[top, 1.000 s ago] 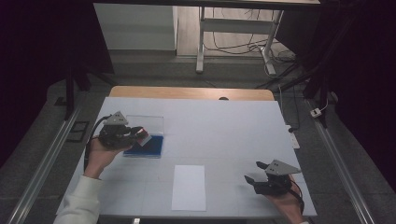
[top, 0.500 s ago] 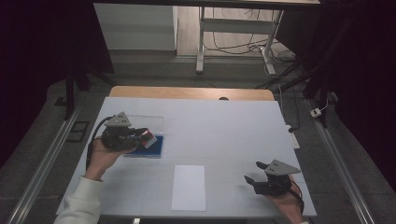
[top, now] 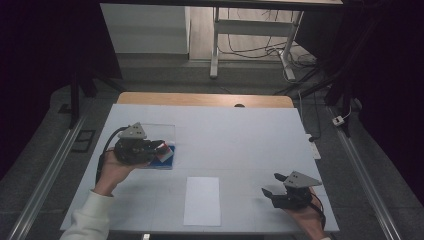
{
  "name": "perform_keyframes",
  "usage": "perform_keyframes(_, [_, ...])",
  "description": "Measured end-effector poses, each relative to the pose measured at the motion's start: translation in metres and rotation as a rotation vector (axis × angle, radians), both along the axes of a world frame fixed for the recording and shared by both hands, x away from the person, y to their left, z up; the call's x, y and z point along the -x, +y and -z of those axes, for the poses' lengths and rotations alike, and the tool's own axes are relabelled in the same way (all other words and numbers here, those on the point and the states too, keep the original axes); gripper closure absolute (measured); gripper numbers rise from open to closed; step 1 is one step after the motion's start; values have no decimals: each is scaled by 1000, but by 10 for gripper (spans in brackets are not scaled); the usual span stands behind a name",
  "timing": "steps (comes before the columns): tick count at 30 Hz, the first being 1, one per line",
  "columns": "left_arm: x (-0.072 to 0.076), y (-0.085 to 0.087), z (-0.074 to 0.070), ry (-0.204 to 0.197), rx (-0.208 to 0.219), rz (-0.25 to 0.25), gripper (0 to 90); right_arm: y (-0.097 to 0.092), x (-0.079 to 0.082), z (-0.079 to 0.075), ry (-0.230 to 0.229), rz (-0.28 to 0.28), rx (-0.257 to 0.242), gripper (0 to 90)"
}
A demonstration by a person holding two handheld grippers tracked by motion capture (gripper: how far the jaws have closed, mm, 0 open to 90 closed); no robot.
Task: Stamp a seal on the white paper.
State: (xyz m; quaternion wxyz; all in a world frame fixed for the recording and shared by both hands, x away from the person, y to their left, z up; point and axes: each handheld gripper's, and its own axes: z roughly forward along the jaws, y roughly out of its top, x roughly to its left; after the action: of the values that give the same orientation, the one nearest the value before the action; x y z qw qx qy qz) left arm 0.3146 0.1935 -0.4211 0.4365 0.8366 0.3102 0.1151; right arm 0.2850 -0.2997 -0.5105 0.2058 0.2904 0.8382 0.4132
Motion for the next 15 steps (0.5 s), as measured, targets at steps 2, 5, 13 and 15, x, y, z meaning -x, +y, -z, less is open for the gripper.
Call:
perform_keyframes(2, [2, -4, -1, -1, -3, 13, 702, 0, 0, 0, 0, 0, 3, 274])
perform_keyframes(5, [4, -10, -1, -6, -16, 30, 702, 0, 0, 0, -1, 1, 2, 275])
perform_keyframes(13, [8, -30, 0, 6, -16, 87, 702, 1, 1, 0, -2, -7, 2, 276])
perform_keyframes(15, [10, -35, 1, 8, -20, 101, 702, 1, 1, 0, -2, -8, 3, 275])
